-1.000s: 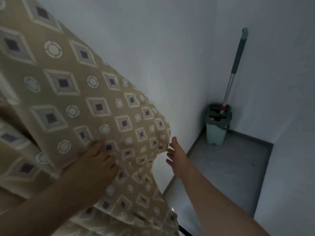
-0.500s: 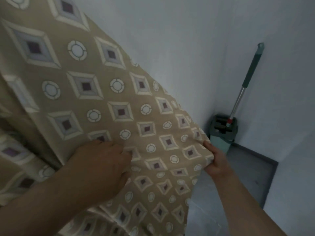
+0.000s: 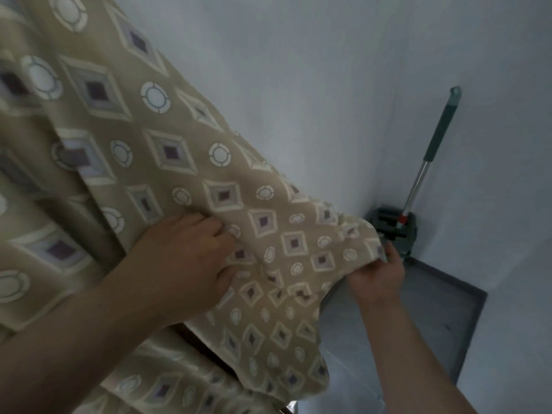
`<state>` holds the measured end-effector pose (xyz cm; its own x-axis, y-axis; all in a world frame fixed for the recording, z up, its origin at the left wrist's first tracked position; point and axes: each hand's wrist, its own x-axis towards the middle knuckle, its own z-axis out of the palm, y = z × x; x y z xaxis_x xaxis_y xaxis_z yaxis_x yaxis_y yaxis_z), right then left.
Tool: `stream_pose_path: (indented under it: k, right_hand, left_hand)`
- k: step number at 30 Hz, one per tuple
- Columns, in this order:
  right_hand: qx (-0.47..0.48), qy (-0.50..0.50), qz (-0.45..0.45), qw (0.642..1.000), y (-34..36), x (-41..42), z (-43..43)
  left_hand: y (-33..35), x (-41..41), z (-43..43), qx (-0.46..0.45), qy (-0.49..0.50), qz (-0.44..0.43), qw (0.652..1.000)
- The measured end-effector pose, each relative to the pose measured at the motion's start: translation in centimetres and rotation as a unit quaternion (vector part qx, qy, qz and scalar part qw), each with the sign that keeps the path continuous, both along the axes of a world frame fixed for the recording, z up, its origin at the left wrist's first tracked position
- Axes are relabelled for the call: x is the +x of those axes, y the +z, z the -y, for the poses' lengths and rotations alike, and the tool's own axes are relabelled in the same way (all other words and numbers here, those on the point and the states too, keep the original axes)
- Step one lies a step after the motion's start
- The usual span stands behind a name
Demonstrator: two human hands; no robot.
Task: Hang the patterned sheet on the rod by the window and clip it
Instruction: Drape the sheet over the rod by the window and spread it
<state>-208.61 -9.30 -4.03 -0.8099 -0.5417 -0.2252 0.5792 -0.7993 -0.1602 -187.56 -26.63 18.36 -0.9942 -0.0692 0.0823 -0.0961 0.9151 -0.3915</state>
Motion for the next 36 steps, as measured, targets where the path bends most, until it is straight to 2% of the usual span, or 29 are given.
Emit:
stream_pose_path:
  k: [2, 5, 6, 8, 11, 13, 14, 16, 18, 21, 24, 27, 31, 33, 36]
  right_hand:
    - [-0.041, 0.052, 0.01, 0.998, -0.5, 0.4, 0.7]
    - [0.082, 0.133, -0.03, 0.987, 0.2, 1.2, 3.3]
    - [0.113, 0.145, -0.046, 0.982, 0.6, 1.3, 4.1]
    - [0.115, 0.146, -0.065, 0.98, 2.1, 1.3, 4.9]
    - [0.106, 0.131, -0.133, 0.977, 2.9, 0.4, 4.9]
    - [0.171, 0.107, -0.176, 0.964, 3.2, 0.0, 4.5]
    - [0.217, 0.085, -0.202, 0.951, 3.2, -0.2, 4.1]
    - [0.289, 0.05, -0.241, 0.925, 3.1, -0.8, 3.0]
    - [0.307, 0.026, -0.253, 0.917, 2.9, -1.8, 1.0]
    - [0.295, -0.026, -0.18, 0.938, 0.6, -3.9, -2.9]
    - [0.351, -0.022, -0.099, 0.931, -4.0, -4.4, -4.4]
    - [0.356, 0.013, -0.084, 0.931, -5.7, -3.8, -3.5]
    - [0.308, -0.028, -0.042, 0.95, -4.0, -3.3, -1.8]
    - [0.336, -0.052, -0.003, 0.94, -3.6, -3.1, -0.8]
    - [0.481, -0.077, -0.018, 0.873, -3.3, -1.9, 1.1]
  left_hand:
    - [0.4, 0.1, 0.1, -0.011, 0.007, -0.021, 1.0]
    - [0.7, -0.1, 0.5, -0.033, 0.013, -0.013, 0.999]
    - [0.8, -0.3, 0.6, -0.032, 0.016, -0.005, 0.999]
    - [1.0, -0.5, 0.7, -0.014, 0.015, -0.008, 1.0]
    - [1.8, -0.5, 1.0, 0.001, -0.039, -0.098, 0.994]
    - [2.6, -0.8, 1.5, -0.078, -0.091, -0.145, 0.982]
    - [2.9, -1.2, 1.9, -0.127, -0.101, -0.14, 0.977]
    - [3.4, -2.1, 2.9, -0.189, -0.08, -0.095, 0.974]
    - [4.1, -2.4, 3.6, -0.219, -0.016, -0.037, 0.975]
    - [4.9, -2.7, 4.1, -0.242, 0.023, -0.017, 0.97]
    - [4.9, -3.1, 3.9, -0.203, -0.012, -0.072, 0.976]
    - [4.7, -3.2, 3.7, -0.175, -0.028, -0.109, 0.978]
    - [4.5, -2.8, 4.1, -0.175, -0.024, -0.089, 0.98]
    - [4.6, -2.7, 4.1, -0.169, -0.01, -0.089, 0.982]
    - [4.9, -2.3, 3.9, -0.139, -0.008, -0.092, 0.986]
